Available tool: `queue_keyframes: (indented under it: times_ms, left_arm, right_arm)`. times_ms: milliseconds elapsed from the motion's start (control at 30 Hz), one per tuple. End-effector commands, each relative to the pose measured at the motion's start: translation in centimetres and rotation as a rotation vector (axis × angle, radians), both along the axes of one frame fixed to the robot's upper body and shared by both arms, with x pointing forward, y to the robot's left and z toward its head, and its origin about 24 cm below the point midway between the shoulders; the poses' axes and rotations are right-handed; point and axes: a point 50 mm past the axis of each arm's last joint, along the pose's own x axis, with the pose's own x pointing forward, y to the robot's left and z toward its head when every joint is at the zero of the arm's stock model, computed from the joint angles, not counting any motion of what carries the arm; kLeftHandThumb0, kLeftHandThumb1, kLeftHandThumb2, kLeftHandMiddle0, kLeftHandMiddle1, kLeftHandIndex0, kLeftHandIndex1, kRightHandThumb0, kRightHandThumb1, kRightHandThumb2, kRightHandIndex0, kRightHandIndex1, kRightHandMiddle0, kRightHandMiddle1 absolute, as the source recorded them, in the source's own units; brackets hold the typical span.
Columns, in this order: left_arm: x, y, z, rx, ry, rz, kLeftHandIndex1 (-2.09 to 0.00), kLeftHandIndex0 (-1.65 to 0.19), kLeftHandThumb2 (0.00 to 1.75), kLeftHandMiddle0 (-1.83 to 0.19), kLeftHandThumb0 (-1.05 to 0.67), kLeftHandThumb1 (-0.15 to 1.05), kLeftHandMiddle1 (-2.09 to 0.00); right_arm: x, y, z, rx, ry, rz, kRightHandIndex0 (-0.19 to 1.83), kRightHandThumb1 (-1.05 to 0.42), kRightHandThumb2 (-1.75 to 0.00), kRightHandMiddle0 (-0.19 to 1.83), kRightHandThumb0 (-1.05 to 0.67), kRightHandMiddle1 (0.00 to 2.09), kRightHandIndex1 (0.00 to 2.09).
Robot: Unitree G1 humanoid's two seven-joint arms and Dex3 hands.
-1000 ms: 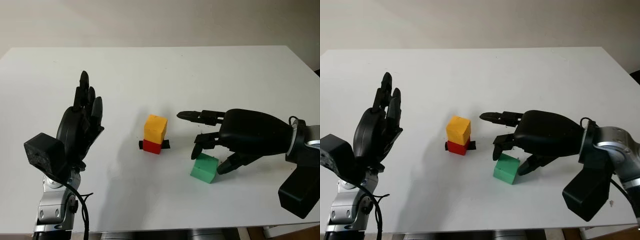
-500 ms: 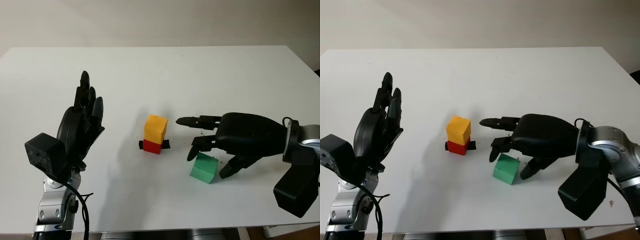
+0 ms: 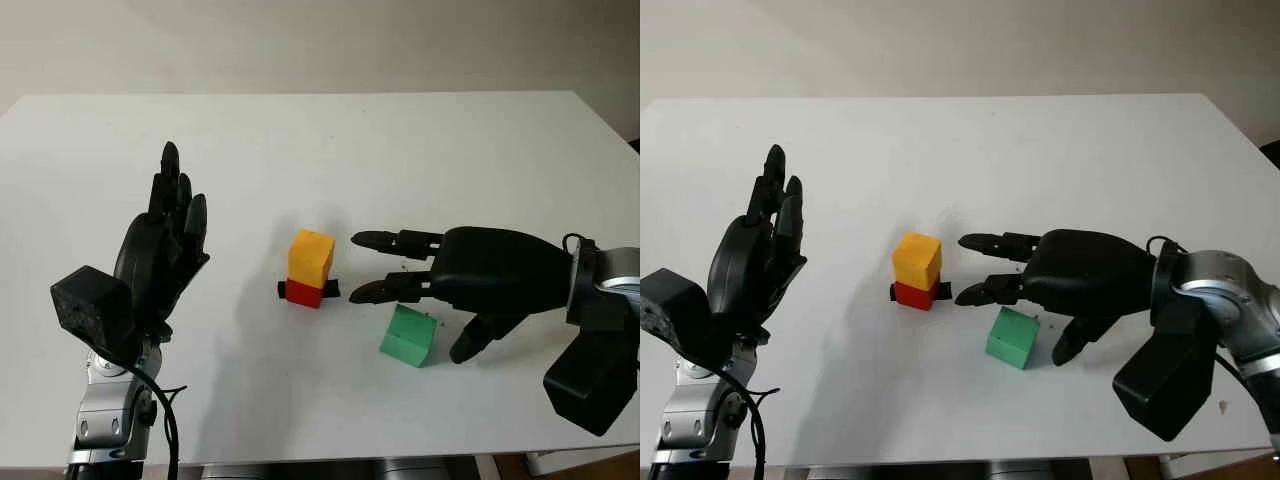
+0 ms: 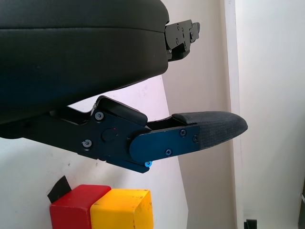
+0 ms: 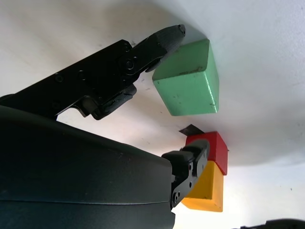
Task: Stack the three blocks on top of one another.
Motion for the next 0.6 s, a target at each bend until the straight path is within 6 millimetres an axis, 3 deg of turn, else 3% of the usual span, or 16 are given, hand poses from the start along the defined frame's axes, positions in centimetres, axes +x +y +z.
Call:
queue_keyframes:
  times_ms: [0,333,567]
  left_arm:
    - [-0.01,-0.12,0.25,0.005,-0.018,-0.002,0.0,0.19,0.61,0.19,-0.78,1.05,-0.02]
    - [-0.03,-0.15,0.29,0.001,-0.018,-0.003,0.0,0.19,0.61,0.19,-0.77,1.05,-0.02]
    - [-0.05,-0.1,0.23,-0.002,-0.018,0.002,0.0,0.19,0.61,0.19,-0.75,1.05,-0.03]
  right_arm:
    - [0.08,0.13,0.4,0.03,-0.021,0.014,-0.04,-0.77,-0.07,0.47,-0.49,0.32,0.08]
    - [0.11,0.27,0.2,0.092,-0.039,0.034,0.09,-0.82,-0.06,0.71,-0.46,0.48,0.11]
    - [0.2,0.35,0.03,0.093,-0.043,0.037,0.16,-0.82,-0.05,0.73,-0.46,0.77,0.08]
